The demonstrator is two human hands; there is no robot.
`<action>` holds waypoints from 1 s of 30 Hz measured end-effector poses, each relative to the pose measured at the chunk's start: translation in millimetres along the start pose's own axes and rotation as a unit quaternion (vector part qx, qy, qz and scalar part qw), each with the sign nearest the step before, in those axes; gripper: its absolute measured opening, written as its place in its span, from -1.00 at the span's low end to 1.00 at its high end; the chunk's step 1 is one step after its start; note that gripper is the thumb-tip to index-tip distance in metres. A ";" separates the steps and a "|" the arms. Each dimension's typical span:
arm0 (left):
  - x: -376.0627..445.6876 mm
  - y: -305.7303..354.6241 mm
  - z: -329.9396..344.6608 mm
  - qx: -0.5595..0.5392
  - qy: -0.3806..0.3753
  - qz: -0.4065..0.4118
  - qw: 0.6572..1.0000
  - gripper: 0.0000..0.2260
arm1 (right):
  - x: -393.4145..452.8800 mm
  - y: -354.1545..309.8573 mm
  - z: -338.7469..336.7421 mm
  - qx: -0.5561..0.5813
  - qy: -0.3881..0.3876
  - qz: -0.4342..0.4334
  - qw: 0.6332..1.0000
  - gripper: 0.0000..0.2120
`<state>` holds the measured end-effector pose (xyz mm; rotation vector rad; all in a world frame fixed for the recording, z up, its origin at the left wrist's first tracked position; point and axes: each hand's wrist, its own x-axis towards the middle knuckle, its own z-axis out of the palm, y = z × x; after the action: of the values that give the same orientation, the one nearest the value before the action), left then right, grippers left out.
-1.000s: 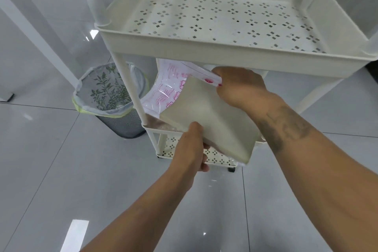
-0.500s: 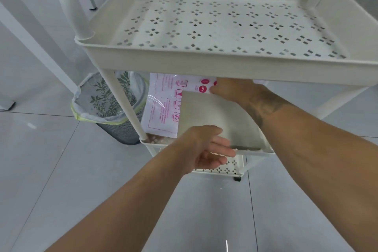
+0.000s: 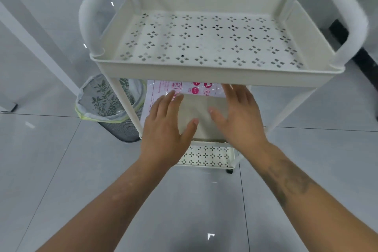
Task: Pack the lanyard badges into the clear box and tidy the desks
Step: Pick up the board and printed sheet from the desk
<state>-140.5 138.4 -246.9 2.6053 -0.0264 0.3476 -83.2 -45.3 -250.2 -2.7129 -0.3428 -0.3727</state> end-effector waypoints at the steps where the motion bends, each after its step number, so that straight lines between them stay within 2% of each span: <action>1: -3.3 0.7 -2.8 0.016 0.001 0.001 1.000 -0.37 | -13.1 -4.8 -5.2 0.007 -0.001 0.006 1.000 -0.32; 7: -31.3 8.0 -26.7 0.035 0.005 0.014 0.999 -0.32 | -71.7 -35.6 -45.3 0.025 -0.008 0.027 0.999 -0.32; 12: -42.3 31.6 -74.7 0.025 -0.025 0.008 0.999 -0.35 | -81.5 -64.0 -95.4 0.037 -0.053 0.060 0.996 -0.32; 20: -38.2 108.1 -217.9 0.014 -0.078 -0.045 0.996 -0.39 | -67.2 -124.4 -240.2 0.052 -0.090 0.096 0.990 -0.33; 25: -19.2 154.3 -313.5 0.008 -0.106 -0.054 0.993 -0.37 | -40.8 -164.7 -335.9 0.034 -0.103 0.085 0.990 -0.32; 30: 0.1 192.2 -409.7 0.003 -0.102 -0.041 0.994 -0.36 | -19.9 -204.3 -429.4 0.013 -0.086 0.084 0.993 -0.32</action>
<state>-255.0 171.4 189.7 2.6280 0.0097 0.0506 -250.2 -36.7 195.4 -2.7297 -0.1609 -0.0869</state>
